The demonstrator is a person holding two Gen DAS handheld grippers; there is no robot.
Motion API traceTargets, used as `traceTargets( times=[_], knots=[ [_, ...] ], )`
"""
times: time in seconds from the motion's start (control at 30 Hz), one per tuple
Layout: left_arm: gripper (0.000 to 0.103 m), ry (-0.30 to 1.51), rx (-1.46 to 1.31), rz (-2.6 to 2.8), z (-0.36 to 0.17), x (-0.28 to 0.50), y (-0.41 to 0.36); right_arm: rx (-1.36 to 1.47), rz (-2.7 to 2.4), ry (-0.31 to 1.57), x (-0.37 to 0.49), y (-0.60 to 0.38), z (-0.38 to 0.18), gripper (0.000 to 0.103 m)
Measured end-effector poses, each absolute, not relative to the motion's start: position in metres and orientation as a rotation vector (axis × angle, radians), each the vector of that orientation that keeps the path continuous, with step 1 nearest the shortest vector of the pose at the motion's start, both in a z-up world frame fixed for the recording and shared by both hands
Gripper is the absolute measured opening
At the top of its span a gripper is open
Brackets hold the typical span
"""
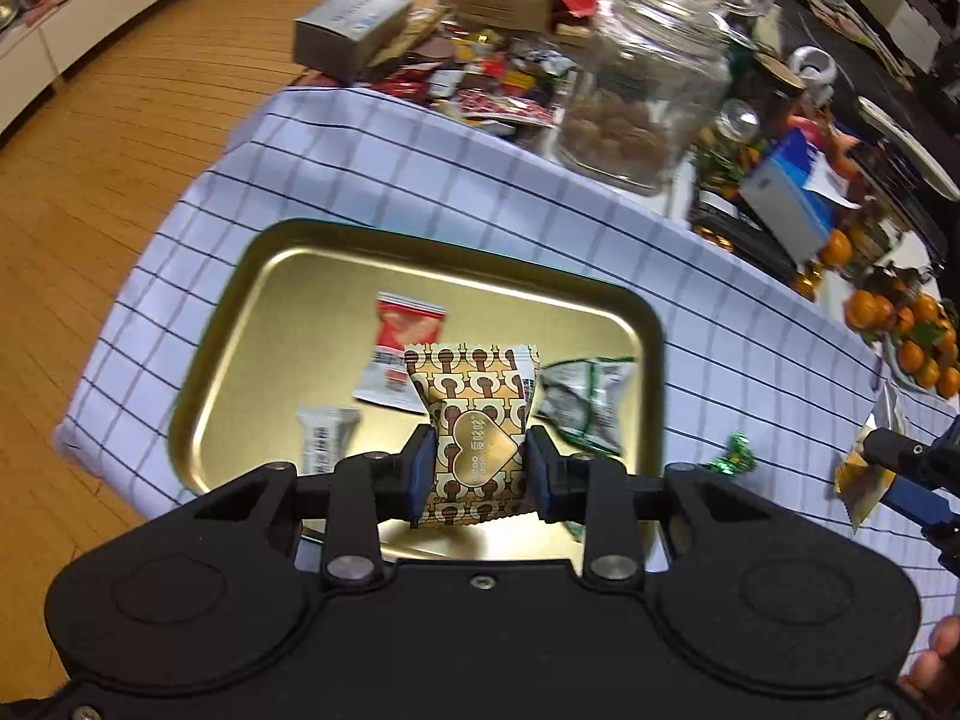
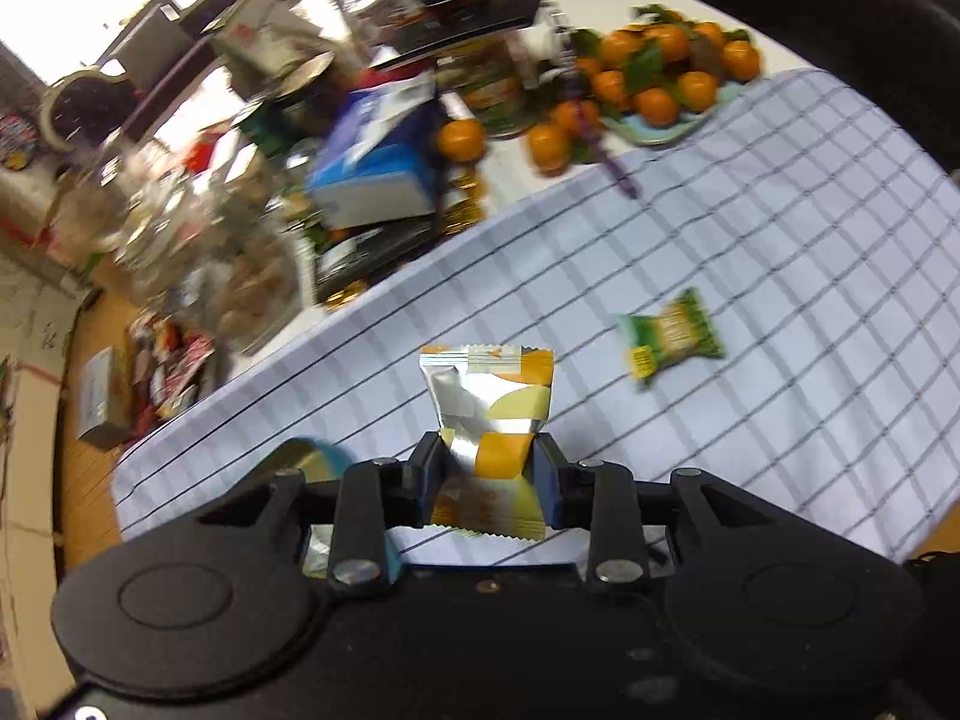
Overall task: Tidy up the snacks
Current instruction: 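Carry both held packets over the gold tray with both tools, then open both tools to drop the packets into the gold tray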
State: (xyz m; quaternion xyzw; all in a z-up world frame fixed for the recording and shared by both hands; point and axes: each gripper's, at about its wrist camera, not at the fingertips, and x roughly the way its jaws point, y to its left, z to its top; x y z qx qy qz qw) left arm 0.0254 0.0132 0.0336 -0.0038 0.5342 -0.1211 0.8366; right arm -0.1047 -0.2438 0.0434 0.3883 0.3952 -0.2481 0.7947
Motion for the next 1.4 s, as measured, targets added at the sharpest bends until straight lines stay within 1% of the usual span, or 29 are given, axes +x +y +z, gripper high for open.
traceTargets(
  times=[0.3,0.47,0.8,0.83,0.9,1.0,1.27,1.3,1.33,1.4],
  knots=[
    [0.04,1.164,-0.104,-0.178,0.017,0.054,0.054,0.661,-0.274,0.848,-0.071,-0.171,0.043,0.034],
    [0.04,1.177,-0.172,-0.138,0.015,0.066,0.07,0.653,-0.206,0.895,-0.057,-0.144,0.033,0.034],
    [0.041,1.077,-0.209,-0.048,0.028,0.071,0.084,0.667,-0.15,0.938,-0.036,-0.114,0.021,0.035],
    [0.041,1.072,-0.207,-0.046,0.029,0.071,0.084,0.664,-0.141,0.932,-0.035,-0.111,0.021,0.037],
    [0.041,1.076,-0.211,-0.063,0.028,0.071,0.084,0.653,-0.135,0.915,-0.036,-0.105,0.023,0.037],
    [0.041,1.101,-0.225,-0.088,0.025,0.072,0.082,0.626,-0.101,0.916,-0.035,-0.098,0.026,0.043],
    [0.041,1.155,-0.241,-0.1,0.015,0.072,0.079,0.624,-0.126,0.946,-0.034,-0.103,0.021,0.045],
    [0.041,1.159,-0.232,-0.096,0.015,0.071,0.077,0.616,-0.143,0.93,-0.035,-0.104,0.022,0.048],
    [0.041,1.162,-0.22,-0.093,0.014,0.071,0.076,0.605,-0.161,0.918,-0.036,-0.105,0.022,0.056],
    [0.041,1.164,-0.204,-0.09,0.012,0.071,0.074,0.582,-0.193,0.907,-0.036,-0.107,0.022,0.059]
  ],
)
